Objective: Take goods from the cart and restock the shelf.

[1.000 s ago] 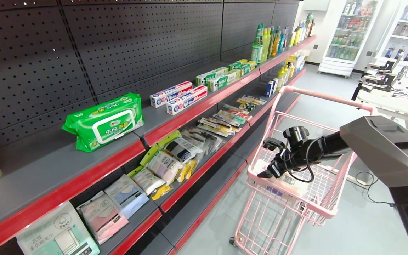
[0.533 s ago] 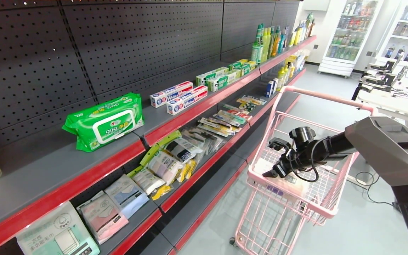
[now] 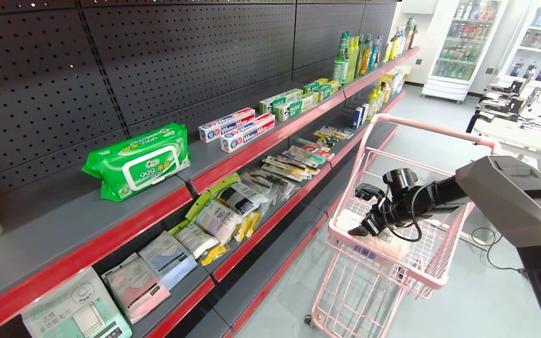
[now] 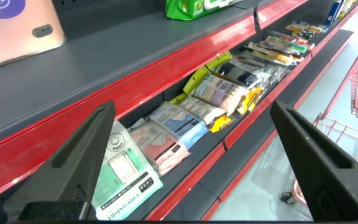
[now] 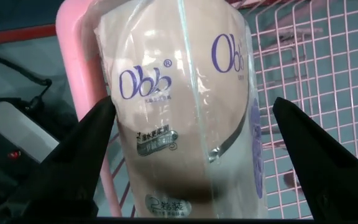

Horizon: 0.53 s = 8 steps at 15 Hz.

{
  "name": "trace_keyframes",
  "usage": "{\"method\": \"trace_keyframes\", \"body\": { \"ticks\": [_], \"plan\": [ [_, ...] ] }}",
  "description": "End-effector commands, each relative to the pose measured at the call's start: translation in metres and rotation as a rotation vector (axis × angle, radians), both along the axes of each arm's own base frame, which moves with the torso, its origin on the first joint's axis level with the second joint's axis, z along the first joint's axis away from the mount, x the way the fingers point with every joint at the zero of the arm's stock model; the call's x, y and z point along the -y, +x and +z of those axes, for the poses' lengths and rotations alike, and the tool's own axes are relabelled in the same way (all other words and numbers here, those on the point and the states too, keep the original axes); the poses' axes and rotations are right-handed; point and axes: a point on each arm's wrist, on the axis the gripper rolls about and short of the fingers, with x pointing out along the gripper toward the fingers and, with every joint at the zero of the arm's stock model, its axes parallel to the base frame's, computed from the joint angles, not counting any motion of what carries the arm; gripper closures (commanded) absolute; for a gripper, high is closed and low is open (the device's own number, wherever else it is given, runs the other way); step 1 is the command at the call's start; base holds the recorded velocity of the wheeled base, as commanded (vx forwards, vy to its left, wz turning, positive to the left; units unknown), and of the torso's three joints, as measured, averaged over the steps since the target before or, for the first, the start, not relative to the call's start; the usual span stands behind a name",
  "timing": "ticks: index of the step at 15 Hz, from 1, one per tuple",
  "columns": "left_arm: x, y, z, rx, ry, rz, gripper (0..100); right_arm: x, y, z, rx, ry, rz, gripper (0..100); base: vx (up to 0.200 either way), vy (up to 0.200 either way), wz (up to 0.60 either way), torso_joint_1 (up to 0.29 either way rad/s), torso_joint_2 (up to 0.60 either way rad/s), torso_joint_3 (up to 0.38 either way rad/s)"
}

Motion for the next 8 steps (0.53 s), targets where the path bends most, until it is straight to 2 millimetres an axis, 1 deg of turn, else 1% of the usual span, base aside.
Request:
{"method": "trace_keyframes", "body": {
  "ticks": [1,5,7,8],
  "plan": [
    [0.000,0.000,0.000,-0.001,0.000,0.001,0,0.000,0.000,-0.008,-0.003,-0.027,0.032,0,0.000,0.000,0.00,0.000,0.00,0.000],
    [0.000,0.000,0.000,-0.001,0.000,0.001,0,-0.001,-0.002,-0.011,-0.001,-0.051,0.067,0,0.000,0.000,0.00,0.000,0.00,0.000],
    [0.000,0.000,0.000,-0.001,0.000,0.001,0,-0.002,-0.007,-0.022,-0.039,-0.053,0.074,0,0.000,0.000,0.00,0.000,0.00,0.000],
    [0.000,0.000,0.000,-0.001,0.000,0.001,0,-0.003,-0.007,-0.022,-0.040,-0.054,0.076,0,0.000,0.000,0.00,0.000,0.00,0.000]
  ]
}}
